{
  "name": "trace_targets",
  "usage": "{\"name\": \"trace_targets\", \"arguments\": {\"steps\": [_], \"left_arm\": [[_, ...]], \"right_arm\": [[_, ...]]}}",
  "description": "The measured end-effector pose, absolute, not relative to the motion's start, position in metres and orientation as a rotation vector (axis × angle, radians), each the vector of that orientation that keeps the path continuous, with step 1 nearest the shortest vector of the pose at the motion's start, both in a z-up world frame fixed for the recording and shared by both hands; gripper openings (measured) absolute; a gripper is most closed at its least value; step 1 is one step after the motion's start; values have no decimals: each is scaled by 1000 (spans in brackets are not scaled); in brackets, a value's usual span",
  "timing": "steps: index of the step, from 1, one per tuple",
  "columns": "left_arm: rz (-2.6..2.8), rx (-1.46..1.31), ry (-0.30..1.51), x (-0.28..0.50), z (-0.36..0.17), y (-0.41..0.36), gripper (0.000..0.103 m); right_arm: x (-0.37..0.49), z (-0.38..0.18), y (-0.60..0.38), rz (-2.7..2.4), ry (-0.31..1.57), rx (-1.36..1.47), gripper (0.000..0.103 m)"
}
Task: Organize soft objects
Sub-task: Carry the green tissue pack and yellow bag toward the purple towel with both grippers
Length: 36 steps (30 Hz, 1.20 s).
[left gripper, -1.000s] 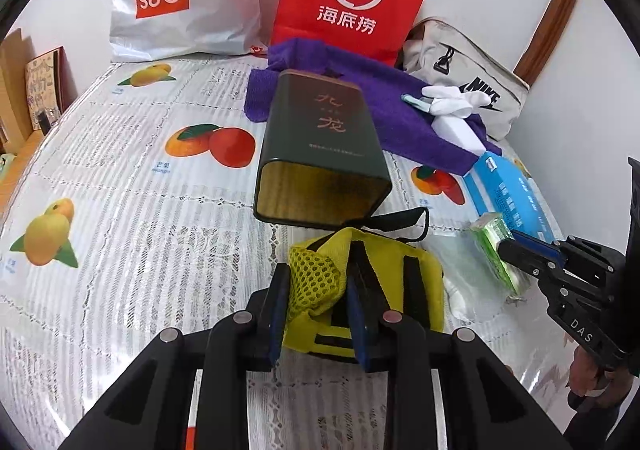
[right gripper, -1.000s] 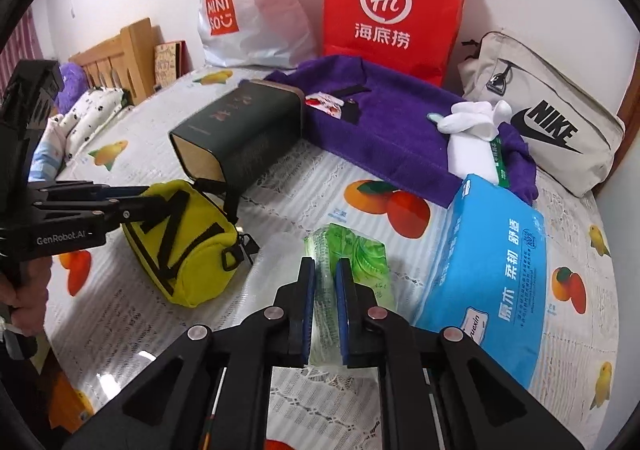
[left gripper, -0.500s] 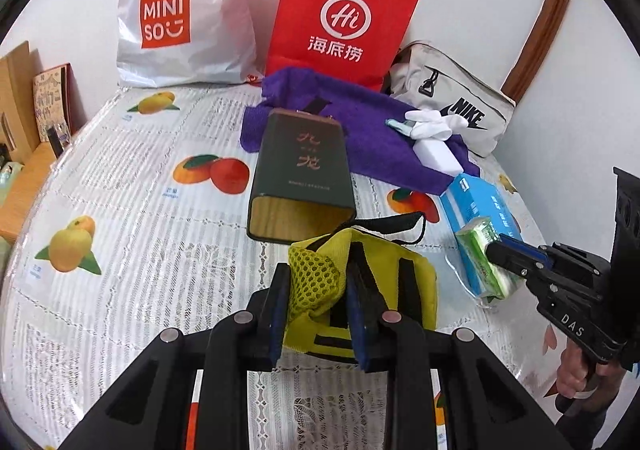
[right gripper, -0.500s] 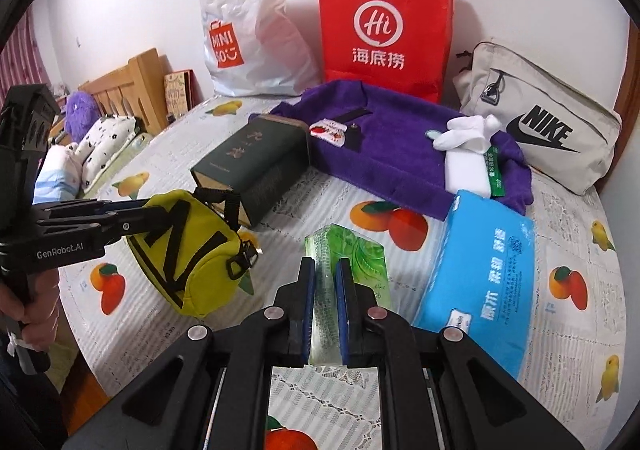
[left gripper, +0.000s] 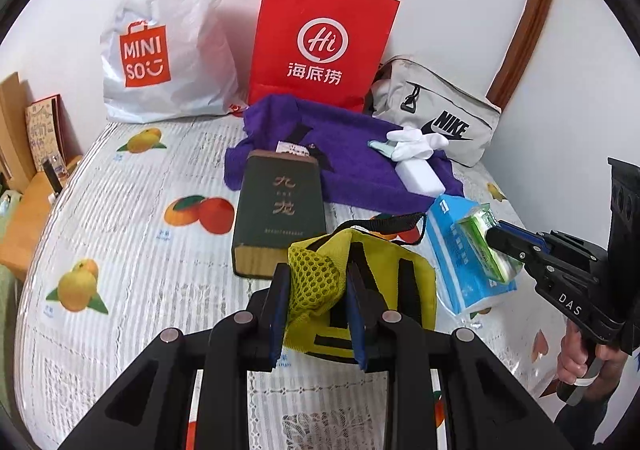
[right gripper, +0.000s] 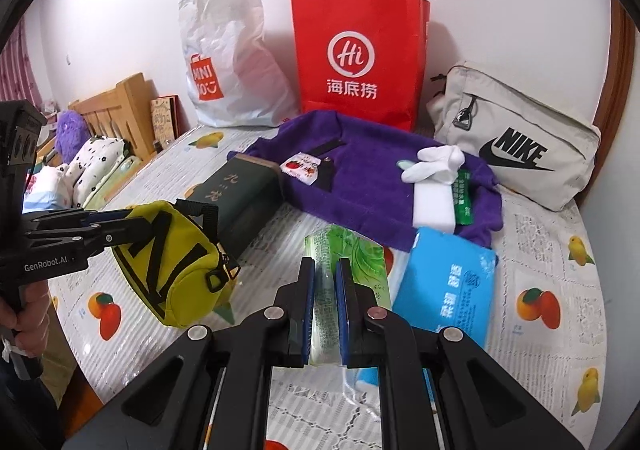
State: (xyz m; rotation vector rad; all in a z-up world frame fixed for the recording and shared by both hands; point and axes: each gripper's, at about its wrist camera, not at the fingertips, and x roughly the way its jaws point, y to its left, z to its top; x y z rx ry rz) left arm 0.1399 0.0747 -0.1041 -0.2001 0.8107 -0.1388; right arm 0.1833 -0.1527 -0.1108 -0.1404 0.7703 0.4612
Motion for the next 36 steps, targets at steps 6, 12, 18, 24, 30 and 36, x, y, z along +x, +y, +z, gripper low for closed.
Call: {"name": "trace_targets", "arguments": {"steps": [6, 12, 18, 24, 30, 36], "left_arm": [[-138, -192, 807, 153, -95, 74, 25], [-138, -190, 812, 167, -92, 74, 25], [-151, -192, 819, 184, -92, 71, 25], [-166, -205, 842, 203, -88, 69, 25], [-156, -194, 830, 223, -77, 69, 25], [-142, -174, 834, 252, -70, 68, 25]], "right_arm": [[193, -104, -162, 435, 769, -128, 10], [204, -105, -174, 405, 781, -103, 10], [216, -103, -184, 386, 789, -85, 10], [233, -91, -191, 380, 780, -61, 10], [252, -80, -192, 386, 761, -59, 10], [278, -71, -190, 401, 751, -52, 10]]}}
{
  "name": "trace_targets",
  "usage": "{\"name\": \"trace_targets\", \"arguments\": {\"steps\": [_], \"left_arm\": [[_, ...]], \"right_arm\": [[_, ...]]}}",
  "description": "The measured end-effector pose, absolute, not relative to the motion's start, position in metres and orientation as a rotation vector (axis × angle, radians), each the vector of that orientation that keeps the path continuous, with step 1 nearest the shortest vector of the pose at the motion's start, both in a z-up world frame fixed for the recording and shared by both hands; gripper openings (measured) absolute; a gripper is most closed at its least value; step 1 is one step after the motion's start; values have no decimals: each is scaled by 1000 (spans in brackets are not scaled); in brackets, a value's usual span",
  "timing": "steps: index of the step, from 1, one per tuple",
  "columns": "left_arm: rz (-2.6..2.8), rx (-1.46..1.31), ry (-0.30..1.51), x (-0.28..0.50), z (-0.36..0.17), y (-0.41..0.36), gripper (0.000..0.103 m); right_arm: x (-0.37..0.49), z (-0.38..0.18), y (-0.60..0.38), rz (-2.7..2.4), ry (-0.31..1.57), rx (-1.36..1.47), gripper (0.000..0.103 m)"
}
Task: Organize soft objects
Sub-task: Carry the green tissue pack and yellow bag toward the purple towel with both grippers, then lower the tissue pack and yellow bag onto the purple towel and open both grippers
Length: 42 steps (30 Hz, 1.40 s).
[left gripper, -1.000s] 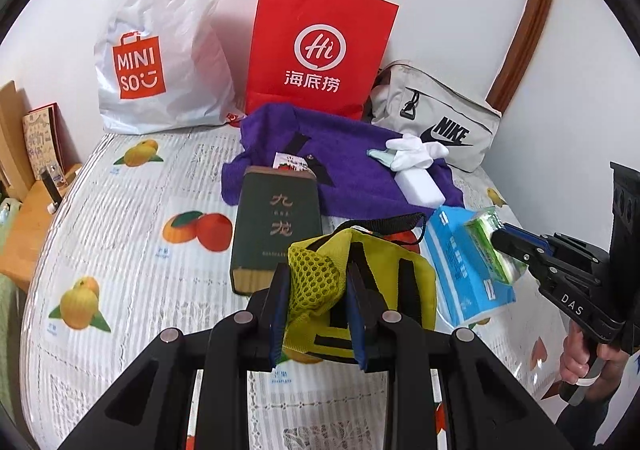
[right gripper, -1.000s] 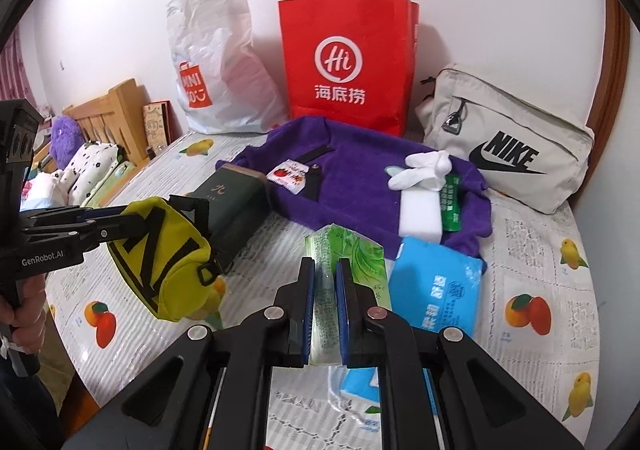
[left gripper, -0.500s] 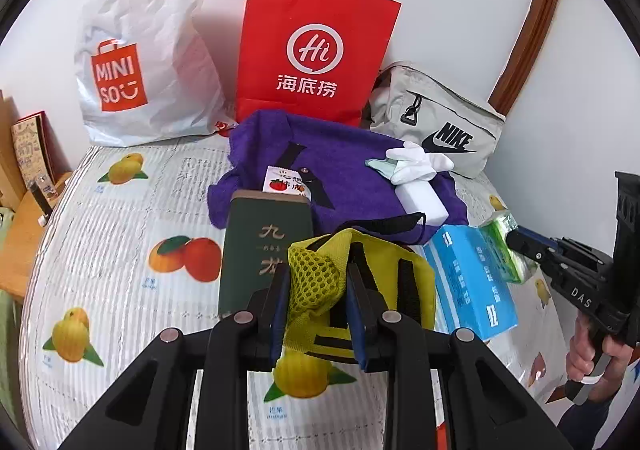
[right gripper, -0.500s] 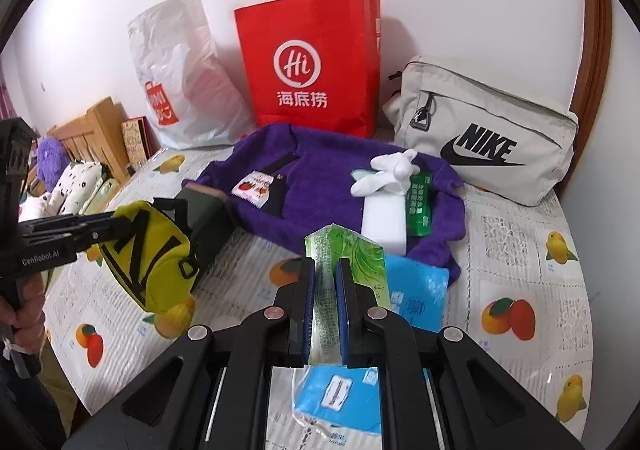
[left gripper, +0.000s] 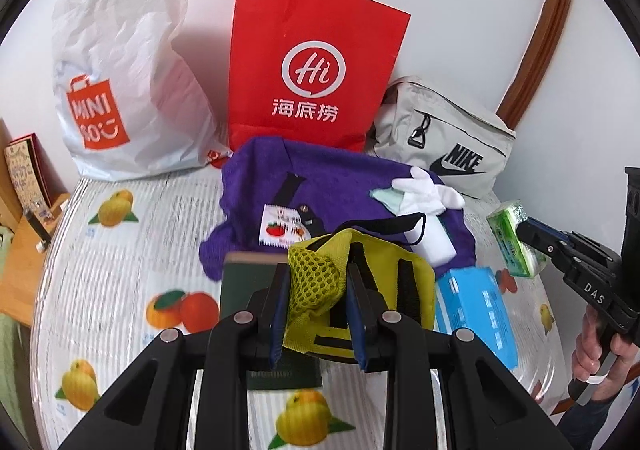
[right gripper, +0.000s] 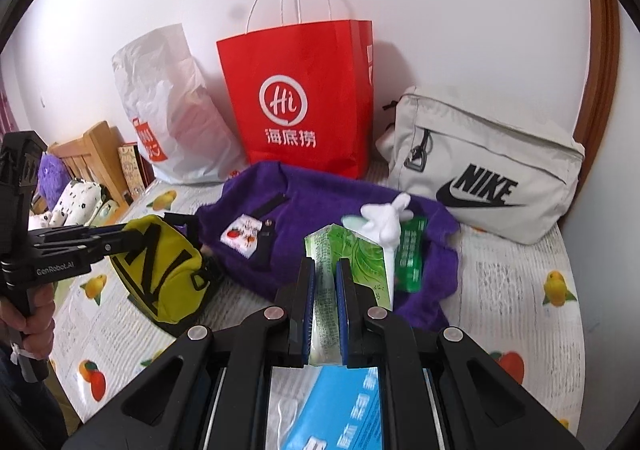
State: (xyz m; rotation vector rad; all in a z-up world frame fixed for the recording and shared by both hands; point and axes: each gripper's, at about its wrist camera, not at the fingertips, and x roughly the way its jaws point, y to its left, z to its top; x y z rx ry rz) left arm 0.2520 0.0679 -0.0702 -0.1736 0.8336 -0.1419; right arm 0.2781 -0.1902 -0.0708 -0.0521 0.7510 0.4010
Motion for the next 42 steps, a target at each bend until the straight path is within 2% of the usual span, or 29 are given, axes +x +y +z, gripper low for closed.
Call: {"name": "trace_targets", "arguments": {"steps": [16, 27, 42], "left_arm": [[-113, -155, 851, 329, -70, 76, 25], [-116, -175, 898, 381, -93, 74, 25], [-123, -191, 973, 398, -129, 74, 25]], "right_arm": [[347, -73, -168, 451, 769, -64, 10], [385, -120, -148, 497, 881, -62, 10], [400, -167, -123, 541, 978, -116, 12]]}}
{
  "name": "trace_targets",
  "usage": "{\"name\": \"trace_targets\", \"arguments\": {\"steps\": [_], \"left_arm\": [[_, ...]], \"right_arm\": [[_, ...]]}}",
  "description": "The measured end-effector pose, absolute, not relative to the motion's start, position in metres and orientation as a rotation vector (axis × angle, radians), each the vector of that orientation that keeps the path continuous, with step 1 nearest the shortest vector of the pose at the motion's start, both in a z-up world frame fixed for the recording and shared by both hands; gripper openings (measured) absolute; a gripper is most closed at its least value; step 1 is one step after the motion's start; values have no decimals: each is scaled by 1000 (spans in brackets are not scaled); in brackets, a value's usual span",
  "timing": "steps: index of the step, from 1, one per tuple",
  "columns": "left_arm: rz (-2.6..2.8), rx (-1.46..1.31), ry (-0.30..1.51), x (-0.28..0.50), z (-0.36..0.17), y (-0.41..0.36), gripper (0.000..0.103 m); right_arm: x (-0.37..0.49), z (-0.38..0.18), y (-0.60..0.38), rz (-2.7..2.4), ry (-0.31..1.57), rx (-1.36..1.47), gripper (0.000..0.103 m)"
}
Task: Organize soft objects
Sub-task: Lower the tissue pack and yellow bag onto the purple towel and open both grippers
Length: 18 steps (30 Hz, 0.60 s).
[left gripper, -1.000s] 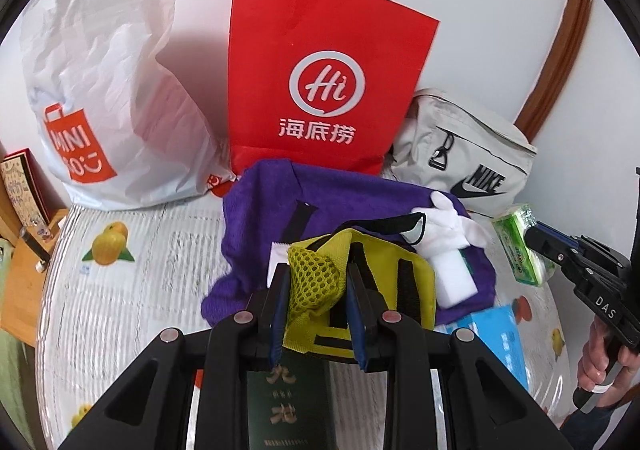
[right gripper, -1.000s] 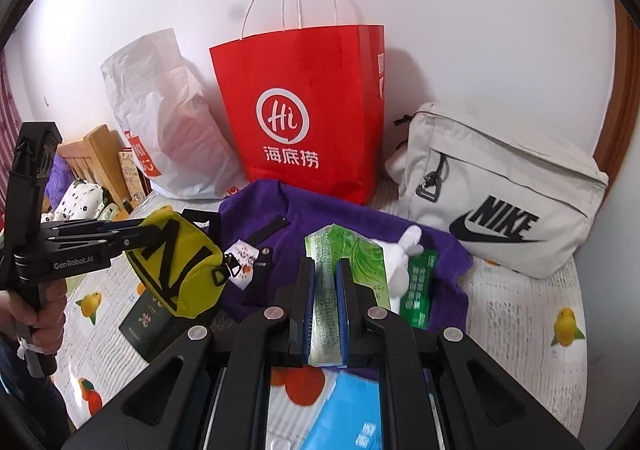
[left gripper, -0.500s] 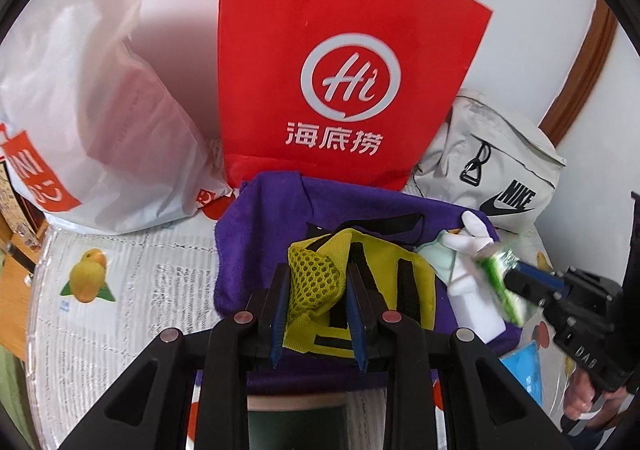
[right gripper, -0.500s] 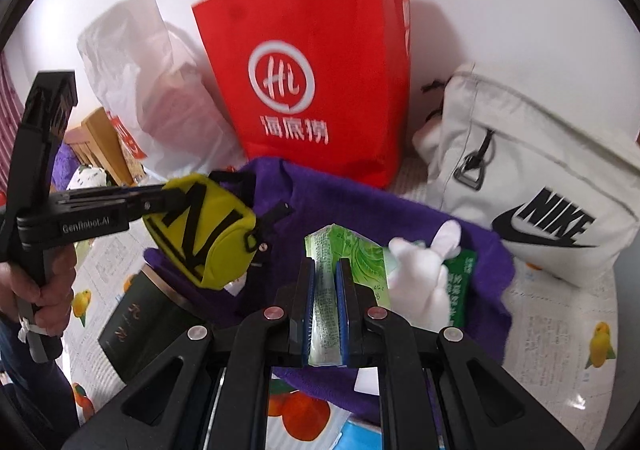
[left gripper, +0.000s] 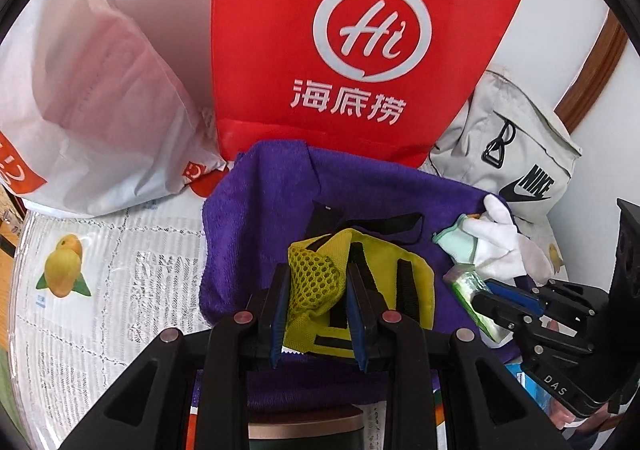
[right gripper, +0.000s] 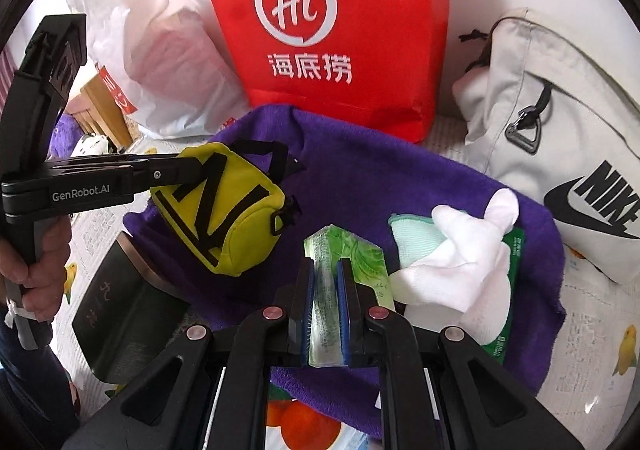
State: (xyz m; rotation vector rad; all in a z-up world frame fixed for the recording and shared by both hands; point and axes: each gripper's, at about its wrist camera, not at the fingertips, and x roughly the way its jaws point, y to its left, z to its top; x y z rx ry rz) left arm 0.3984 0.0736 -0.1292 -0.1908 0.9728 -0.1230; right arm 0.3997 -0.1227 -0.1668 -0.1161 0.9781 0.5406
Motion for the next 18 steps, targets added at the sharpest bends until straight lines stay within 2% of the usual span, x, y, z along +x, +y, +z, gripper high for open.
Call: {"name": "trace_targets", "arguments": {"steps": [6, 11, 15, 17, 18], "left_arm": [[-122, -207, 999, 402, -137, 71, 25], [-131, -203, 1010, 402, -139, 67, 25], [-129, -194, 1012, 402, -139, 63, 26], [-129, -190, 1016, 404, -140, 61, 26], [-130, -188, 1020, 404, -140, 60, 26]], "right_arm": [[402, -172, -122, 547, 995, -101, 14], [401, -167, -124, 529, 978, -90, 48], [401, -160, -131, 527, 972, -57, 58], [402, -159, -136, 499, 972, -48, 67], [403, -158, -138, 487, 973, -43, 69]]}}
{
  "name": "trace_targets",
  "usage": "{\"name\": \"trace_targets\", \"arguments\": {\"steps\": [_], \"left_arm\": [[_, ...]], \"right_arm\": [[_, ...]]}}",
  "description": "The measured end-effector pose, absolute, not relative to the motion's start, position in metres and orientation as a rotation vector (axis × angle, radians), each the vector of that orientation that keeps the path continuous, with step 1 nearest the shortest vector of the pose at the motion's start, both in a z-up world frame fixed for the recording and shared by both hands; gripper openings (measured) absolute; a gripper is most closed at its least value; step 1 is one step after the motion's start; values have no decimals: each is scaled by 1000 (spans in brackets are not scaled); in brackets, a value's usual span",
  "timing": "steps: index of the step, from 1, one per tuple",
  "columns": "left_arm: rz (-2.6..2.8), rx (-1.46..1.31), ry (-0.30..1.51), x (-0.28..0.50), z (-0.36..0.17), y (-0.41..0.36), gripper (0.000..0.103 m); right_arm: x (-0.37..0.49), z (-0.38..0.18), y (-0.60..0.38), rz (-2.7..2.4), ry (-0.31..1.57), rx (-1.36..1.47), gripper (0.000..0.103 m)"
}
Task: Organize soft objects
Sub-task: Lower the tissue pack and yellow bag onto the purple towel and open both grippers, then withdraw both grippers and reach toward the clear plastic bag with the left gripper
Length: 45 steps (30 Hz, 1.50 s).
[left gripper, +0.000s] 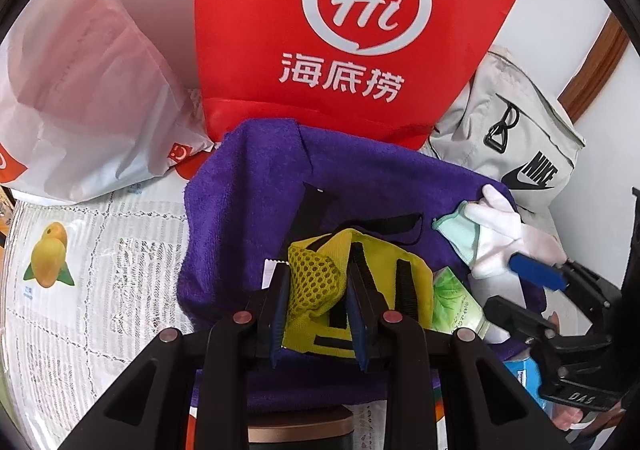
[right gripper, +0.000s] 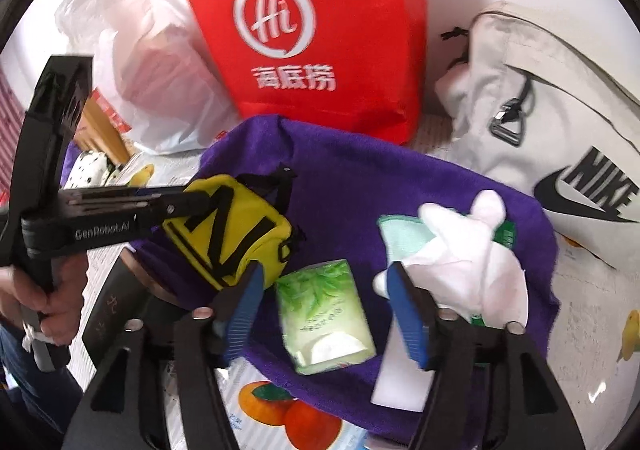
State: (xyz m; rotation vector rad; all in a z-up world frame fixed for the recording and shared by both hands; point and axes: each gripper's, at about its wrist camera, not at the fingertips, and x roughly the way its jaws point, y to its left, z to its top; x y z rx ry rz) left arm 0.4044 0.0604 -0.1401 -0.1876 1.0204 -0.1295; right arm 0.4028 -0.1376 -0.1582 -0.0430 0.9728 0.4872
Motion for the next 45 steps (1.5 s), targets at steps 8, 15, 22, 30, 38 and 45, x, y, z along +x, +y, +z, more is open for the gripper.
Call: {"name": "trace_targets", "arguments": {"steps": [8, 15, 22, 30, 38, 45], "left_arm": [[-128, -148, 1039, 408, -140, 51, 26], [-106, -103, 1053, 409, -140, 42, 51], [-77, -36, 1001, 402, -124, 36, 68], [-10, 12, 961, 397, -111, 33, 72], [-62, -5, 805, 375, -81, 29, 72], [-59, 20, 745, 352, -51, 17, 72]], "right_arm": [[405, -156, -147, 450, 992, -19, 74], [397, -144, -142, 429, 934, -72, 82], [403, -147, -141, 437, 982, -77, 82], [396, -143, -139, 373, 869, -156, 83], [392, -136, -139, 379, 888, -138, 83], [357, -111, -139, 375, 857, -169, 82]]}}
